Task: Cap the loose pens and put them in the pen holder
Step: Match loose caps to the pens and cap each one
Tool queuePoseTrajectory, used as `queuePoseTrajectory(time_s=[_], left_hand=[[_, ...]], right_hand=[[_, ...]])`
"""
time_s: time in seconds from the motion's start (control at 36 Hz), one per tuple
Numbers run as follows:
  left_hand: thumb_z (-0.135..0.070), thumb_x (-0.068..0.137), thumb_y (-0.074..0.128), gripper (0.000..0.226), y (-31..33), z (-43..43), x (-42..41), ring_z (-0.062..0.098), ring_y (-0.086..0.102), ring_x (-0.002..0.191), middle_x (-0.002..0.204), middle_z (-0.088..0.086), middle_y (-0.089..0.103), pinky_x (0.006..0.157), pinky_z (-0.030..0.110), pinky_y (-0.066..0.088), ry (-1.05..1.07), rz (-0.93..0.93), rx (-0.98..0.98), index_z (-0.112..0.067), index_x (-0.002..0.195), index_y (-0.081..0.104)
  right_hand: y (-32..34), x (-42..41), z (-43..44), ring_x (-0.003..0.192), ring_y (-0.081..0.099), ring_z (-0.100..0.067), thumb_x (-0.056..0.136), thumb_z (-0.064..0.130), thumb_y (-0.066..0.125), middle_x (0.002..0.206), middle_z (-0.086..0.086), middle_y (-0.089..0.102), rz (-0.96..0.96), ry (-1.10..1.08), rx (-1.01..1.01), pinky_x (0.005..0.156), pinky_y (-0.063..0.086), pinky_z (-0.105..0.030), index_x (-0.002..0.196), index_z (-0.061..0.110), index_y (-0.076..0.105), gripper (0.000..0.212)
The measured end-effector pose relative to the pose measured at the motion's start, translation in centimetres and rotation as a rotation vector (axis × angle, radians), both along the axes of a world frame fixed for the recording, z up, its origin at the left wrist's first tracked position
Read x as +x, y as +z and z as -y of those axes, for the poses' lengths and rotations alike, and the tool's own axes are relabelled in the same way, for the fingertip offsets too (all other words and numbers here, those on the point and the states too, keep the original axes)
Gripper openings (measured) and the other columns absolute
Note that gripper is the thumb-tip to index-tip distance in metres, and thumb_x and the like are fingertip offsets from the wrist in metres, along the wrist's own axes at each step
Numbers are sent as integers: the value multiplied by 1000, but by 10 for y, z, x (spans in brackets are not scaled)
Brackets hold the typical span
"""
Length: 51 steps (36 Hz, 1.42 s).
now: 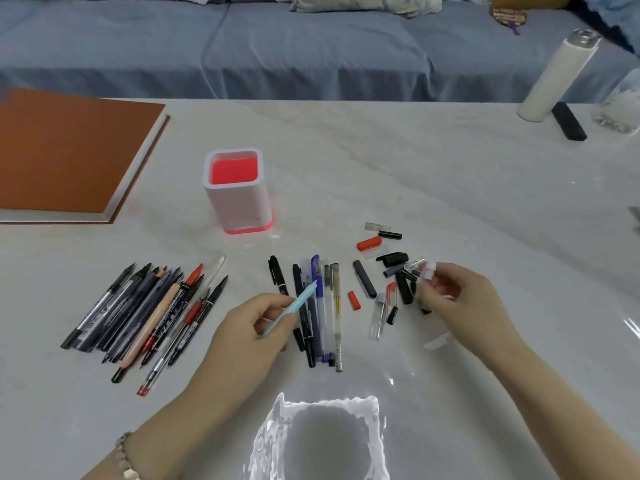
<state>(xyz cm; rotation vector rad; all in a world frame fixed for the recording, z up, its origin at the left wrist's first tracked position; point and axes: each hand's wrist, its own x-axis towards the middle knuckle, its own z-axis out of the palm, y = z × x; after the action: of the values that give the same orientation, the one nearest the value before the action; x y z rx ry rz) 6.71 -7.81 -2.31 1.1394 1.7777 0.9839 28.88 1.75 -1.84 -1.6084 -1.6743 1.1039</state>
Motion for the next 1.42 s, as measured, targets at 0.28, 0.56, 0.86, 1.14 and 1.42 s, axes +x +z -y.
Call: queuePoseTrajectory(time_s=[0.28,0.56,0.86,1.14,1.42], left_hand=[[-7,79,66,25,12,8,5,9,59,56,79,-3,71,53,15,49,37,163,59,-32,78,68],[-6,77,68,26,19,14,6,9,58,56,78,-3,70,55,11,47,15,165,90,-31,75,70],[-17,77,69,25,25,16,11,1,55,55,78,-12,69,54,11,46,-33,88,69,-41,79,69],[-16,75,70,20,23,14,17,-2,55,52,67,-11,67,51,6,40,-23,26,90,-35,72,68],[-2,82,59,18,25,10,20,4,36,34,46,1,59,35,11,28,68,430,-84,-8,67,68]], right_hand=[[18,-48,29,80,70,-13,89,9,47,79,-5,74,-841,14,-329,68,55,-18,93,0,62,18],[21,-58,39,79,71,-13,88,10,47,80,-5,74,-886,0,-373,71,56,-20,87,6,63,16],[20,-56,43,71,68,-11,75,17,56,78,-7,72,-814,45,-398,67,56,-20,91,5,65,21],[10,-65,49,66,67,-9,74,25,58,71,-3,71,-762,37,-383,64,55,-17,74,14,70,16],[8,-68,54,68,66,-12,69,31,57,71,-6,72,-747,102,-275,68,55,-19,67,17,70,19]])
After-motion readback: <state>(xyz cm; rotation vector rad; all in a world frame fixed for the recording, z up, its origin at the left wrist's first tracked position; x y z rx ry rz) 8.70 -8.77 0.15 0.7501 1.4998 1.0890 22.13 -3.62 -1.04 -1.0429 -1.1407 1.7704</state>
